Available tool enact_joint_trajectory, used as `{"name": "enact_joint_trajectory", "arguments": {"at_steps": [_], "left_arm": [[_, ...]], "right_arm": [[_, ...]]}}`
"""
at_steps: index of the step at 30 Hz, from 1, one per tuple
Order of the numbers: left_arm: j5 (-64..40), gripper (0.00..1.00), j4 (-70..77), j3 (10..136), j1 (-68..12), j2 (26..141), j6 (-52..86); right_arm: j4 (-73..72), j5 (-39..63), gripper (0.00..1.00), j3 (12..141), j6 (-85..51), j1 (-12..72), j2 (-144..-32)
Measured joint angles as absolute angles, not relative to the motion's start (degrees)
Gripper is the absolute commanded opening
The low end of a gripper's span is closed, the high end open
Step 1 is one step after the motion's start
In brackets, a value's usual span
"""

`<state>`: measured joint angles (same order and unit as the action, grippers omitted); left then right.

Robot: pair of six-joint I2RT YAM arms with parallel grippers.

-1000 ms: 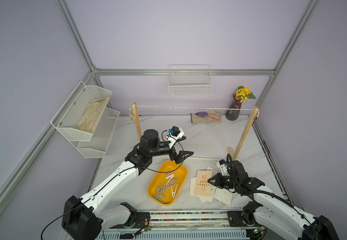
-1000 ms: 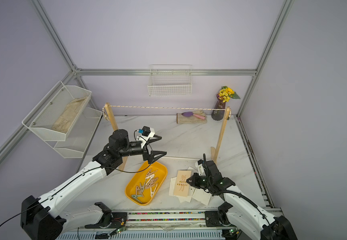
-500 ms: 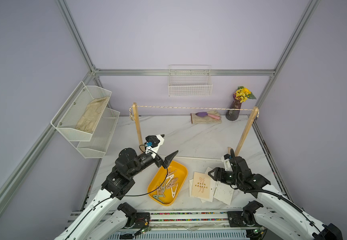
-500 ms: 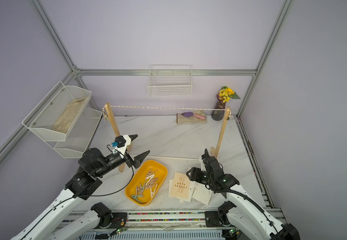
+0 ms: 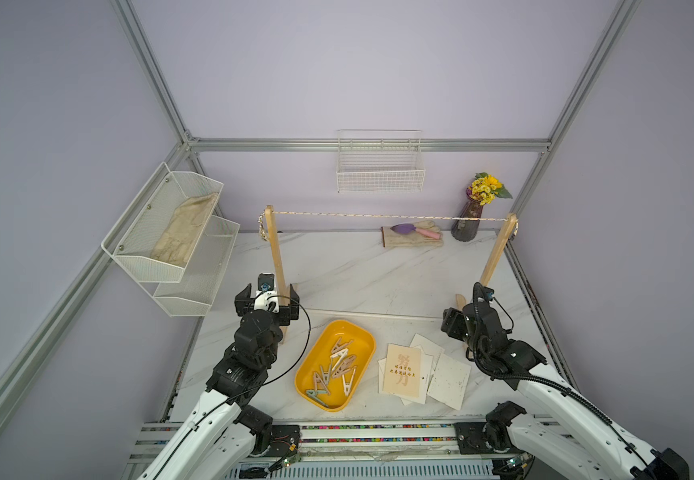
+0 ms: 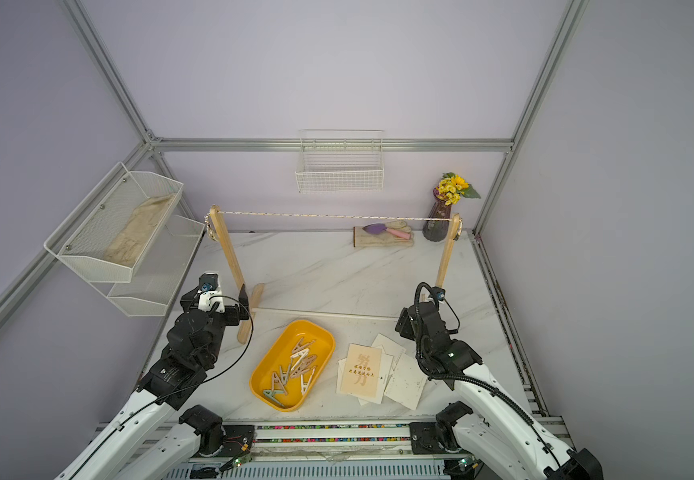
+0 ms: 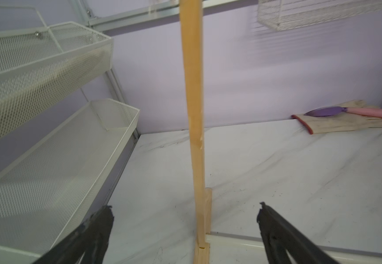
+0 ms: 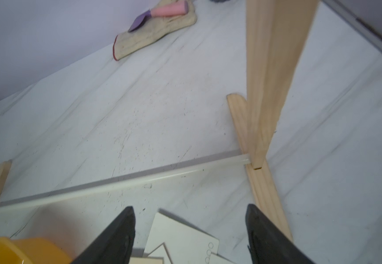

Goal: Remove the postcards from the strings
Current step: Reset both arms

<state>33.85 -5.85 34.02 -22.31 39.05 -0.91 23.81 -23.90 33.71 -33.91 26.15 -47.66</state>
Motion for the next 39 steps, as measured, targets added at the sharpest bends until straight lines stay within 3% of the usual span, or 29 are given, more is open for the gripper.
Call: {"name": "enact_joint_trajectory", "arguments": {"at_steps": [9, 20, 26, 39], "left_arm": [[34.83, 1.0, -5.23, 30.89, -16.86, 44.42, 3.77], [27.66, 1.0, 11.42, 19.55, -11.64, 54.24, 4.32], [24.01, 1.0, 21.96, 18.74, -9.76, 61.04, 2.39], [13.85, 1.0, 39.38, 18.9, -3.62, 79.26, -1.26]], "right_arm": [[6.59, -35.79, 0.79, 26.26, -18.26, 26.15, -46.39], [-28.73, -36.36, 0.8, 15.42, 0.86, 25.21, -58.33], [-43.38, -32.29, 0.8, 12.29, 4.45, 21.56, -65.69], [-60.47, -16.43, 0.8, 12.82, 2.9, 13.78, -85.54]]}}
